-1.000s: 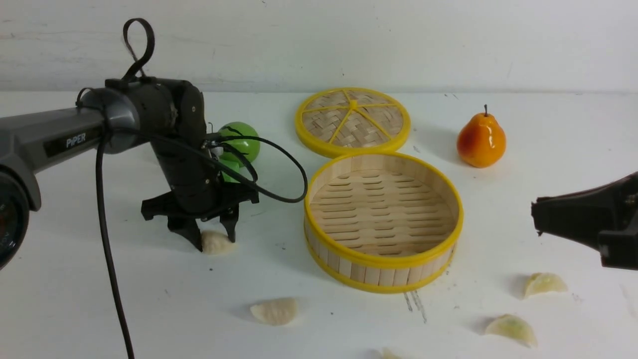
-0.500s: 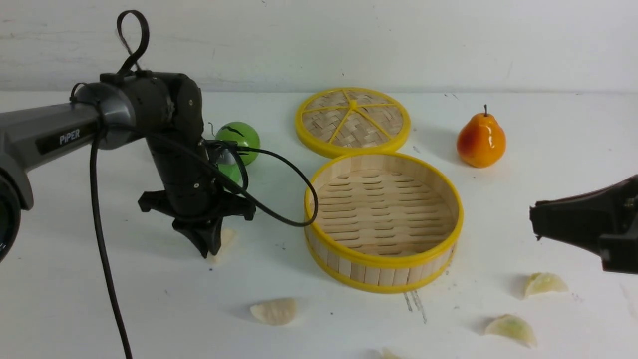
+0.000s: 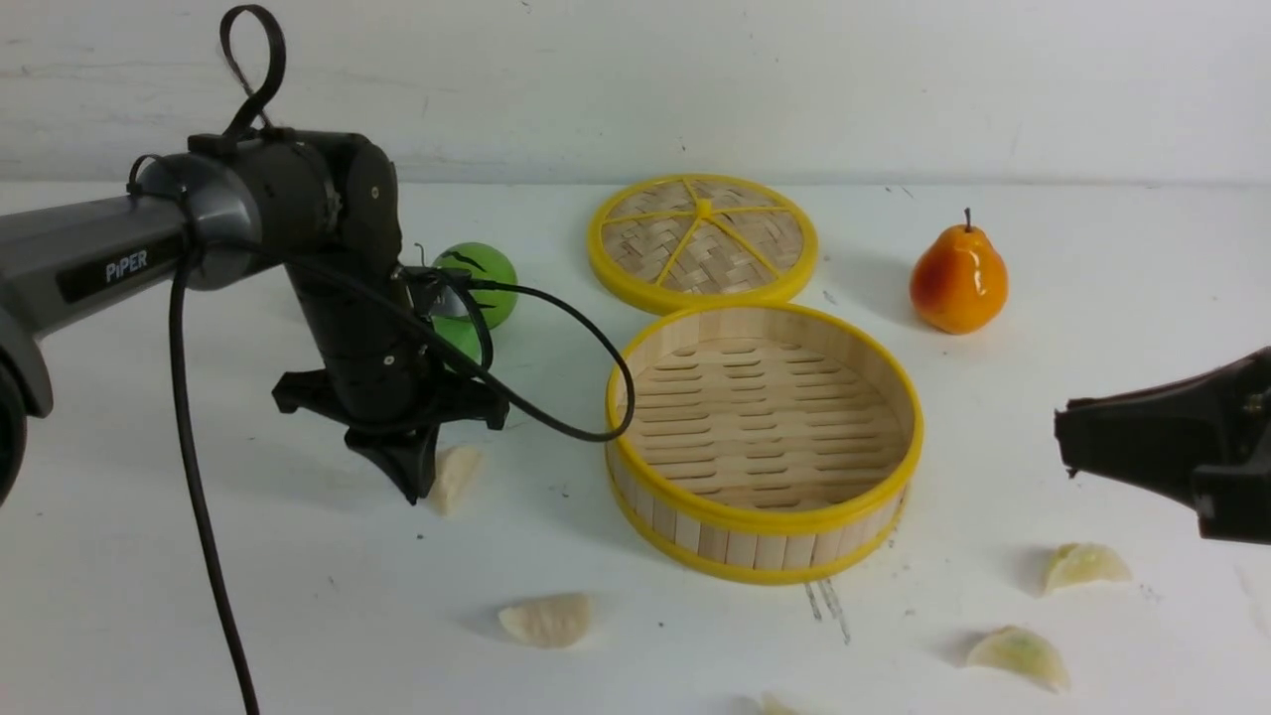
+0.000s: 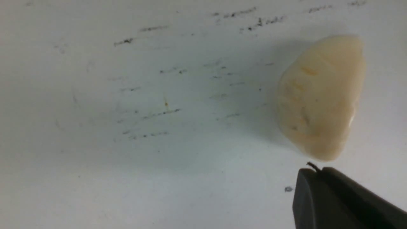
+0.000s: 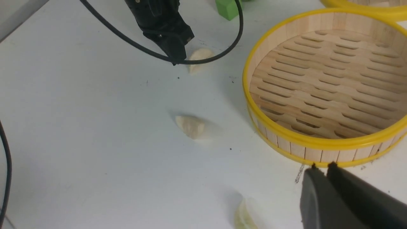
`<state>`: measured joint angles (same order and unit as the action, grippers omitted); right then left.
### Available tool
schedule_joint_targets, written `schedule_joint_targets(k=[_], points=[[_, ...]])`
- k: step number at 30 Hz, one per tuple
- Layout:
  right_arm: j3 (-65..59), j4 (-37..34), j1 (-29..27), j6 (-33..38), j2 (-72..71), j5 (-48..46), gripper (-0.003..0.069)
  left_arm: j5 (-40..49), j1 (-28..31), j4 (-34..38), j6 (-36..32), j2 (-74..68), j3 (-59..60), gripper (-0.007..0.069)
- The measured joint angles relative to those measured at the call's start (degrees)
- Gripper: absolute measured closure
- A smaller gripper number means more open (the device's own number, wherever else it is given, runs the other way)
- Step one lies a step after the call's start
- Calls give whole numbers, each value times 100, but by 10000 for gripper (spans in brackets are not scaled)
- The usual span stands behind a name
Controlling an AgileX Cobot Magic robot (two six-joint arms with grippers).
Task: Put the dumplings into the steamer on the white table.
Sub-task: 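Reach for and grasp a dumpling on the table with the left gripper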
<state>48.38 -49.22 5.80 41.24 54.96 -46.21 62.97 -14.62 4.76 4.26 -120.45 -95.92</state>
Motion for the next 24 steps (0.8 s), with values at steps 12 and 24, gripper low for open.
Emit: schedule_joint_targets(k=[12, 24], points=[[0, 0, 0, 0, 0, 0, 617, -666, 0, 37, 167, -23, 0, 29], [0, 18, 0, 0, 0, 49, 608, -754, 0, 255, 318, -333, 0, 377]])
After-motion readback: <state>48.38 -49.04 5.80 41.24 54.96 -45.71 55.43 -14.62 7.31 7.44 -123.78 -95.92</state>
